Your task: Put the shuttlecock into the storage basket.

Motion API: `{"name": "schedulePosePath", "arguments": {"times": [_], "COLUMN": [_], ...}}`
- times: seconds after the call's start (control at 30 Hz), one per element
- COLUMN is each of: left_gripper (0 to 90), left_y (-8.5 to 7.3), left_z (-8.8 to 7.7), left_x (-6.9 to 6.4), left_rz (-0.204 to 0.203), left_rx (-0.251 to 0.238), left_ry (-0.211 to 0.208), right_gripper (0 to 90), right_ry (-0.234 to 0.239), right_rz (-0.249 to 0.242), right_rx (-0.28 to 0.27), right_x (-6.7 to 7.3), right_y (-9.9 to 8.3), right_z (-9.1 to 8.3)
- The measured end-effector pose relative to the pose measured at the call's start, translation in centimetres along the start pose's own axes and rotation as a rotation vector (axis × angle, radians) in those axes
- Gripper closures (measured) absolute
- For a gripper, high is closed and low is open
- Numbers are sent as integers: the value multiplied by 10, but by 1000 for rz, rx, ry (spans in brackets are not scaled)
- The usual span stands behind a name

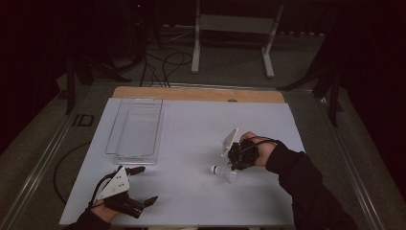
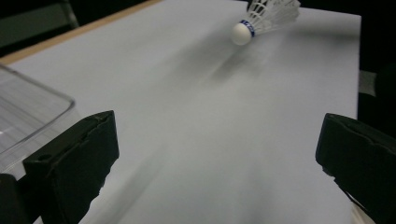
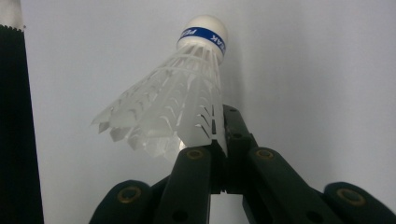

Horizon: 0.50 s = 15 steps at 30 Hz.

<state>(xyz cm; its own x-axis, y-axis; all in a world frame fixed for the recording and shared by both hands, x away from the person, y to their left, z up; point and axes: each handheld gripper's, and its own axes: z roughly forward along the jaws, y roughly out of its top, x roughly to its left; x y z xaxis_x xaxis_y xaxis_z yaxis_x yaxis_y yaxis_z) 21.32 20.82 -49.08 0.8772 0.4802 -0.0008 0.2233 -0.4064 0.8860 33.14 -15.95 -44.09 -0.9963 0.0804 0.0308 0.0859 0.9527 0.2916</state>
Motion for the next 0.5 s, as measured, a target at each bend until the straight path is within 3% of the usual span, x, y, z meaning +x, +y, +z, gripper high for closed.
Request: {"name": "schedulePosePath", "arguments": {"times": [0.07,0.1,0.13,0.23,0.5], "left_gripper": [1,2,2,2,2], "left_y": [7,7,13,24,45], "left_z": [1,1,2,2,6], "left_x": [0,0,2,6,13], "left_rz": [38,38,62,85,125], "left_rx": [47,47,84,128,193], "left_ry": [-14,-14,-29,-60,-105], "right_gripper": [900,900,900,900,900], "right_ry": [7,7,19,26,45], "right_rz": [-10,-10,-22,-40,-84], "right_rx": [-1,-1,-24,-38,-87], "right_x": [0,0,0,1,6], "right_y": [2,2,3,4,9], "right_z": [0,0,-2,-4,-11]}}
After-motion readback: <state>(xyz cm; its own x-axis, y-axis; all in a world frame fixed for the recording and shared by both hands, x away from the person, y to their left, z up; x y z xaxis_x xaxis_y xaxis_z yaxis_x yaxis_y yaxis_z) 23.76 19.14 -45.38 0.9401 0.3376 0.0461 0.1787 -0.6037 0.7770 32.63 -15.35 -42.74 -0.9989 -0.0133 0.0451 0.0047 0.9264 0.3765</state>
